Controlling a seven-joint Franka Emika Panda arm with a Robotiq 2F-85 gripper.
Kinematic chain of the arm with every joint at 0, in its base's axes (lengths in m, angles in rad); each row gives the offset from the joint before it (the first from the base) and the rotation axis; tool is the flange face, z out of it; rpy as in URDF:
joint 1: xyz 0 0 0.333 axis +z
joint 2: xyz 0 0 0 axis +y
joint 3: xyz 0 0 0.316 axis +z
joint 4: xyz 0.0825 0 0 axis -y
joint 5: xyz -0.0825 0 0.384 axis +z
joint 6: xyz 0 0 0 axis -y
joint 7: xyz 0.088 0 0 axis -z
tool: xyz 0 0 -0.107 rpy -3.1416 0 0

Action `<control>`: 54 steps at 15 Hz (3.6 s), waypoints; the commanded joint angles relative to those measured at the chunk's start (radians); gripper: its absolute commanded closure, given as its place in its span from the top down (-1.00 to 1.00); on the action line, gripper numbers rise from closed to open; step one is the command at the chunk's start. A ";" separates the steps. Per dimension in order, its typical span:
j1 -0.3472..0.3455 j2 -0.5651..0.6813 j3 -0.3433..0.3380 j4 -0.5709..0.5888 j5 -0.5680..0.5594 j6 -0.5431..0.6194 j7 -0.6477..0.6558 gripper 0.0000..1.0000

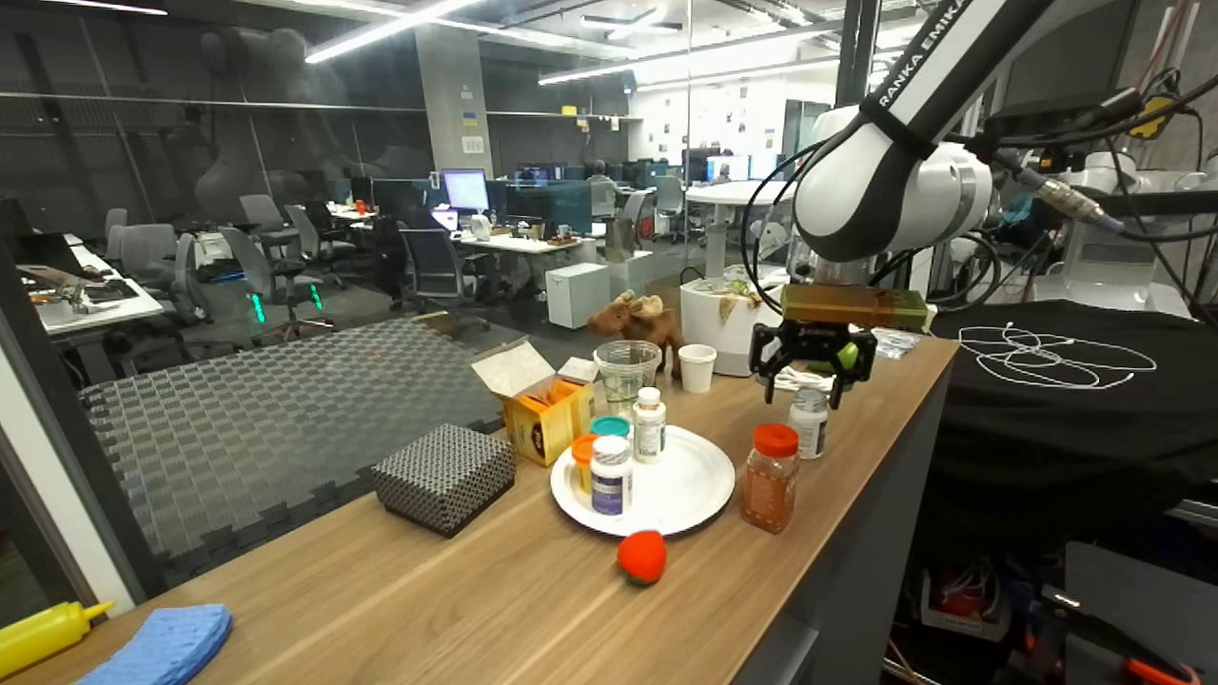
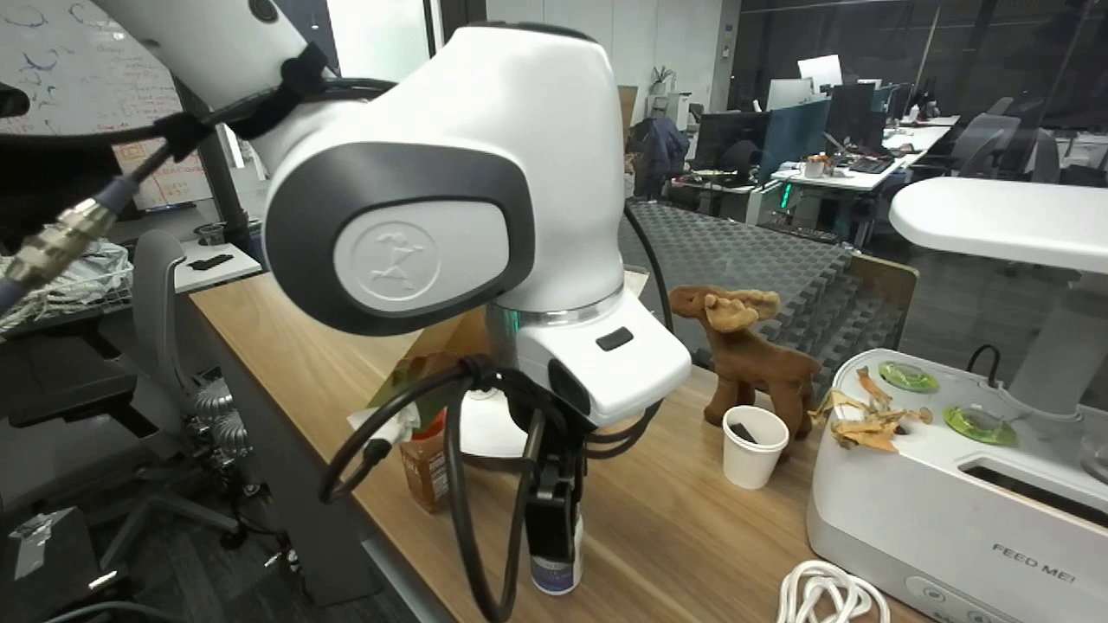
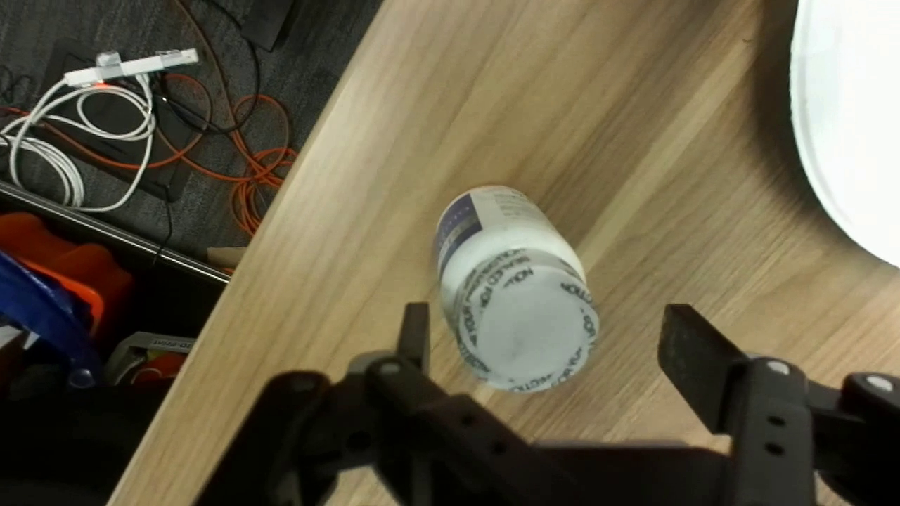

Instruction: Pick up all the objects surrounding the white plate and arrange them on the plate

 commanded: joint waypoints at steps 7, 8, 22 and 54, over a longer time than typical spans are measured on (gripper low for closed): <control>0.025 -0.058 -0.036 -0.009 -0.053 0.003 0.040 -0.68; 0.028 -0.066 -0.040 -0.013 -0.069 0.001 0.050 -0.78; 0.047 -0.120 0.004 0.008 -0.186 -0.157 0.087 0.94; 0.072 -0.108 0.003 0.010 -0.195 -0.098 0.095 -0.62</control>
